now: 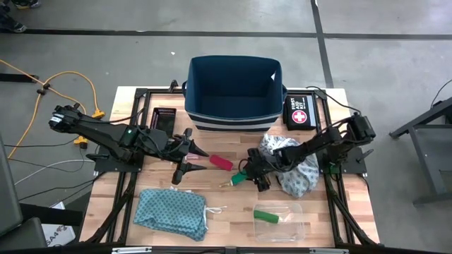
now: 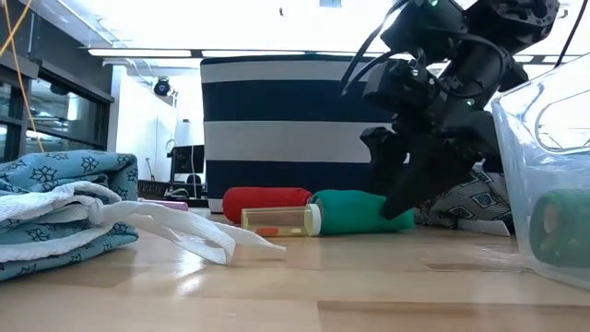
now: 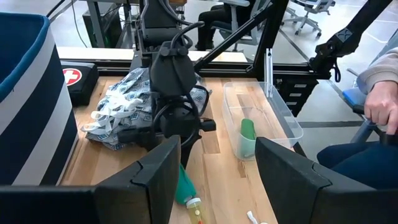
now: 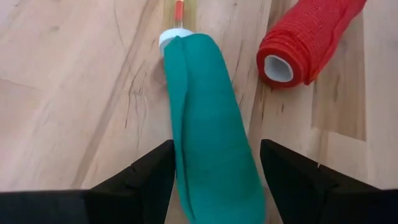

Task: Pick & Place Medicine items
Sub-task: Put the light blue bandage into the transparent bin

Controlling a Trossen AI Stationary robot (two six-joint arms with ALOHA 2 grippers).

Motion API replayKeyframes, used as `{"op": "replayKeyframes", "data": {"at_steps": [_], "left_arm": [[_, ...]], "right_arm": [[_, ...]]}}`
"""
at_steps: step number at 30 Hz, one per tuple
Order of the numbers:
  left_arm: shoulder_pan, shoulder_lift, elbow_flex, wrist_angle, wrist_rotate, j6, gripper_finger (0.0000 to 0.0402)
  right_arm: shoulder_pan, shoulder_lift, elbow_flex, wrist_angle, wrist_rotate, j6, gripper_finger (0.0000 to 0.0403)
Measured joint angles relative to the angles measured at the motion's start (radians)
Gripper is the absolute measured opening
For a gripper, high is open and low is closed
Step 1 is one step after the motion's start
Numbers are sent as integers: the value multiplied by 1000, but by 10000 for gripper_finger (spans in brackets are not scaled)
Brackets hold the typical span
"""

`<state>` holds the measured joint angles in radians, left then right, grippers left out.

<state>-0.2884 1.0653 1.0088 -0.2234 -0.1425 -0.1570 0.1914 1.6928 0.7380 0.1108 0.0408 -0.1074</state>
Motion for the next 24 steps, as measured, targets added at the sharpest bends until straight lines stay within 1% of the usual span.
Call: {"op": "replayKeyframes", "data": {"at_steps": [4,11,20,24], "left_arm": [[0,0,0,0,0,0,199],[0,0,0,0,0,0,199],[0,0,0,0,0,0,199],[0,0,0,0,0,0,199]], "right_arm": [[-17,0,0,-2,-39,15,224],[-24,0,0,-3,-48,32,220],[-24,0,0,-6,-48,32,165],[-24,0,0,-6,-48,32,152]]}}
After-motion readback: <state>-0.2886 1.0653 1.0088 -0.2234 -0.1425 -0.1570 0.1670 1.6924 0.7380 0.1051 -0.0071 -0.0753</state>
